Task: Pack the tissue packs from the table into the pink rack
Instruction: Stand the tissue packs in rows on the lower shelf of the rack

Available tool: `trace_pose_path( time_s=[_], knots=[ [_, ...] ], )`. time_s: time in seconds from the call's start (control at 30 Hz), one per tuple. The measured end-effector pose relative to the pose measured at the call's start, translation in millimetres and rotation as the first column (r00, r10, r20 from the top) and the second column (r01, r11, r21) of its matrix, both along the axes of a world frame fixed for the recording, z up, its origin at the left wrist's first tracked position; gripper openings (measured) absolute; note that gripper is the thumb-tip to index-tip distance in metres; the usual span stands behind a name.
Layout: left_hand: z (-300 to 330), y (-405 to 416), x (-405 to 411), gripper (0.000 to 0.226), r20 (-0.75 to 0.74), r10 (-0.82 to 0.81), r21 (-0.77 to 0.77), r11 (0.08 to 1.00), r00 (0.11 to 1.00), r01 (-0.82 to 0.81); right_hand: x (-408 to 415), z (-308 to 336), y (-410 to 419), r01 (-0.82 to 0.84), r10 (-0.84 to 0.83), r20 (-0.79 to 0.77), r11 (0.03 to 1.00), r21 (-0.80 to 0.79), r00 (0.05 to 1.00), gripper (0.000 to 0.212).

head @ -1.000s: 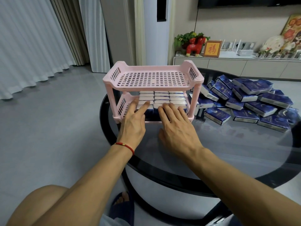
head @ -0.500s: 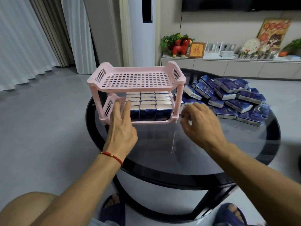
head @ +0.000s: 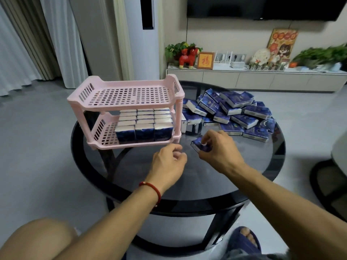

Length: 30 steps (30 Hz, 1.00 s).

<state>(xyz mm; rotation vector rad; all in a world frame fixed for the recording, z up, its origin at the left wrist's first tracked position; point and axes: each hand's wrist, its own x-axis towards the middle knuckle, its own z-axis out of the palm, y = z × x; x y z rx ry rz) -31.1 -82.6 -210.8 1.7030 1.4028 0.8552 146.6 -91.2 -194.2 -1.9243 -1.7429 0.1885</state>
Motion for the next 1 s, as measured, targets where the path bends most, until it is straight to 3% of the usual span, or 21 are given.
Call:
trace_pose_path(
  time_s=[0.07,0.13,0.2,0.27,0.33,0.4,0.5,0.63,0.83,0.9,1.0],
  knots=[
    [0,3,18,0.03,0.239,0.026,-0.24,0.97,0.971,0.033,-1,3,-14,-0.052,0.056,-0.152,0.998,0.034,0.987,0.032],
    [5,1,30,0.023,0.468,0.096,-0.388,0.916,0.878,0.107,-2,4,-26,-0.162,0.167,-0.239,0.986,0.042,0.956,0.035],
    [9,-2,36,0.022,0.549,0.163,-0.443,0.889,0.82,0.12,4,5,-30,-0.219,0.222,-0.251,0.975,0.039,0.942,0.033],
    [10,-3,38,0.023,0.583,0.183,-0.451,0.883,0.792,0.128,25,4,-23,-0.101,0.116,-0.212,0.992,0.078,0.97,0.027],
    [11,-2,36,0.022,0.602,0.185,-0.446,0.884,0.777,0.136,61,2,-10,0.147,-0.14,-0.09,0.986,0.074,0.986,0.032],
    [13,-1,31,0.023,0.614,0.182,-0.446,0.883,0.768,0.148,98,-6,-2,0.338,-0.334,0.12,0.941,-0.015,0.935,0.049],
    [12,-1,24,0.024,0.607,0.139,-0.431,0.885,0.782,0.177,126,-23,-1,0.359,-0.305,0.28,0.919,-0.164,0.91,0.058],
    [9,0,21,0.035,0.552,0.079,-0.374,0.913,0.83,0.162,123,-26,-4,0.38,-0.352,0.265,0.923,-0.059,0.898,0.039],
    [11,-5,23,0.051,0.468,-0.11,-0.212,0.949,0.877,0.232,108,-20,-22,0.461,-0.44,0.298,0.887,0.002,0.847,0.041],
    [13,-7,22,0.047,0.432,-0.147,-0.18,0.953,0.89,0.245,101,-14,-27,0.403,-0.394,0.213,0.915,0.003,0.894,0.036],
    [15,-6,20,0.037,0.38,-0.148,-0.179,0.957,0.913,0.229,80,4,-37,0.13,-0.13,0.003,0.991,0.009,0.991,0.034]
  ],
)
